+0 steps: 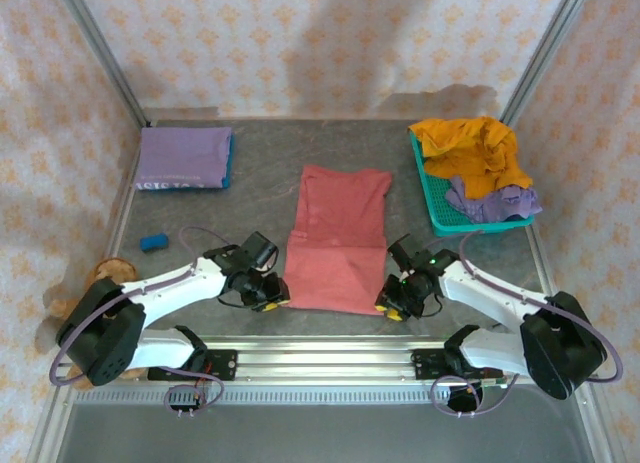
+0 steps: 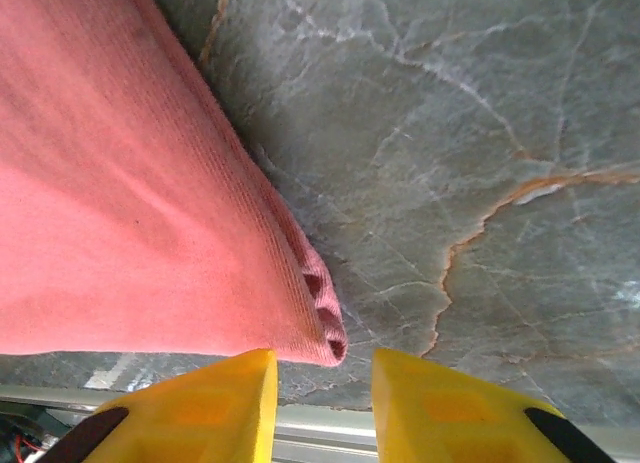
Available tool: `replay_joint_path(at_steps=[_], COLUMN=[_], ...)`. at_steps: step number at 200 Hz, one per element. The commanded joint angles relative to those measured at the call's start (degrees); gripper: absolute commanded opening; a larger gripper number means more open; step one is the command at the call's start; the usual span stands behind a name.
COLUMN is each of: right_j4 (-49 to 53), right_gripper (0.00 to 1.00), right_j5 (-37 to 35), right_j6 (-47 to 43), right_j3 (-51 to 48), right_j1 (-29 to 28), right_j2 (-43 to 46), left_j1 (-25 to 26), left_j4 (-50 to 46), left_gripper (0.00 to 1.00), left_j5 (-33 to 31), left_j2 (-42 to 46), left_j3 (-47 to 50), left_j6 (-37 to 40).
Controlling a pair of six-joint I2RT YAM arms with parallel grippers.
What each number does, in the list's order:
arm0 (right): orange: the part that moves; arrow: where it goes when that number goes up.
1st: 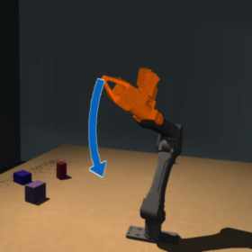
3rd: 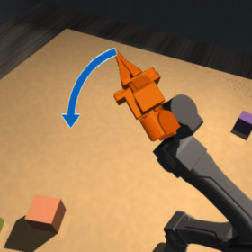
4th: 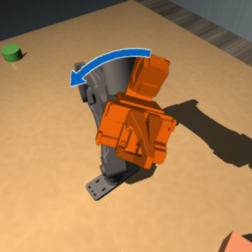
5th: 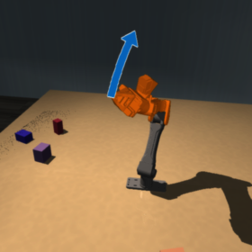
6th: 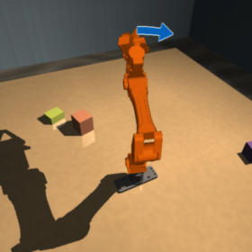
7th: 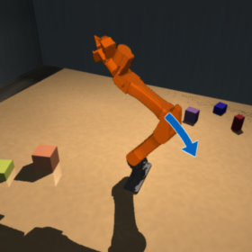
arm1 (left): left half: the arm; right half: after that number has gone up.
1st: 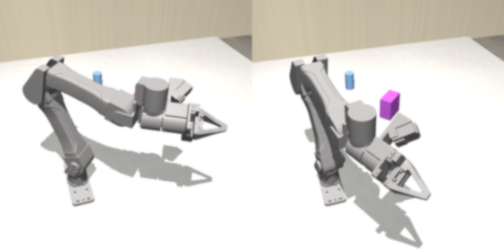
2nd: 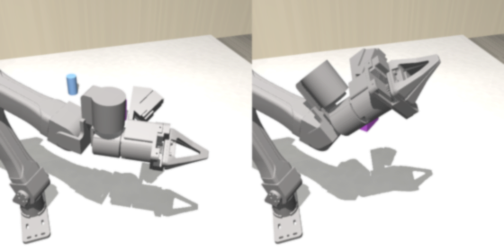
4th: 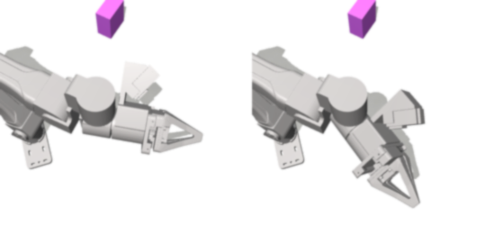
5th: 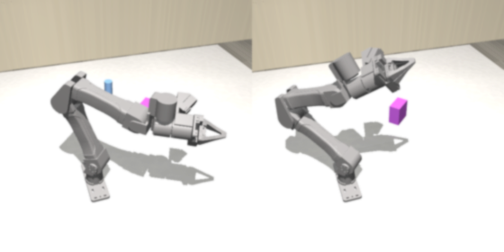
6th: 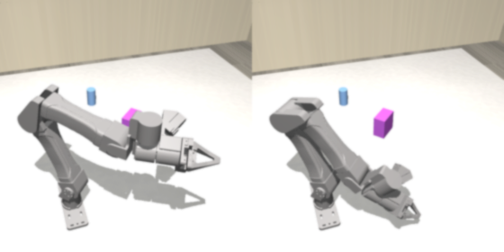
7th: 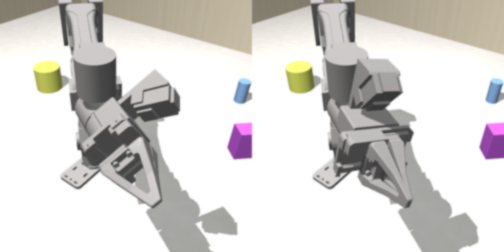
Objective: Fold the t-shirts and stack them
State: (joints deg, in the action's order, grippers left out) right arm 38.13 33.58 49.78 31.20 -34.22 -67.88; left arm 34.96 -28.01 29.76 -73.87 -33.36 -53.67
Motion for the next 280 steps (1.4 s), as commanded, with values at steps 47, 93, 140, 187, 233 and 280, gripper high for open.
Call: replay_joint_path(at_steps=[47, 93, 140, 187, 233, 280], right_j4=[-3.76, 1.34, 7.54, 15.78, 22.22, 26.36], right_gripper=[0.13, 0.00, 0.00, 0.00, 0.00, 0.00], right_j5=[0.61, 0.81, 2.80, 0.95, -3.74, -5.67], right_j6=[-0.01, -1.56, -0.68, 1.91, 3.33, 3.30], right_j3=[-0.40, 0.24, 2.82, 7.31, 16.85, 24.40], right_j1=[-0.24, -0.32, -3.52, -6.30, -6.30, -6.30], right_j2=[-5.07, -3.25, -1.17, 4.96, 10.05, 10.22], left_j1=[0.68, 1.37, 7.71, 10.91, 10.83, 10.53], left_j4=[3.75, -1.65, -11.80, -17.66, -22.99, -31.57], left_gripper=[0.13, 0.00, 0.00, 0.00, 0.00, 0.00], left_j5=[0.23, -1.41, -3.41, -6.56, -9.45, -11.21], left_j2=[-3.84, 0.54, 5.83, 14.70, 13.29, 7.41], left_j3=[-0.65, 0.63, -1.11, -3.72, -15.88, -35.15], left_j6=[-0.38, -0.02, -1.83, -7.40, -4.97, -1.00])
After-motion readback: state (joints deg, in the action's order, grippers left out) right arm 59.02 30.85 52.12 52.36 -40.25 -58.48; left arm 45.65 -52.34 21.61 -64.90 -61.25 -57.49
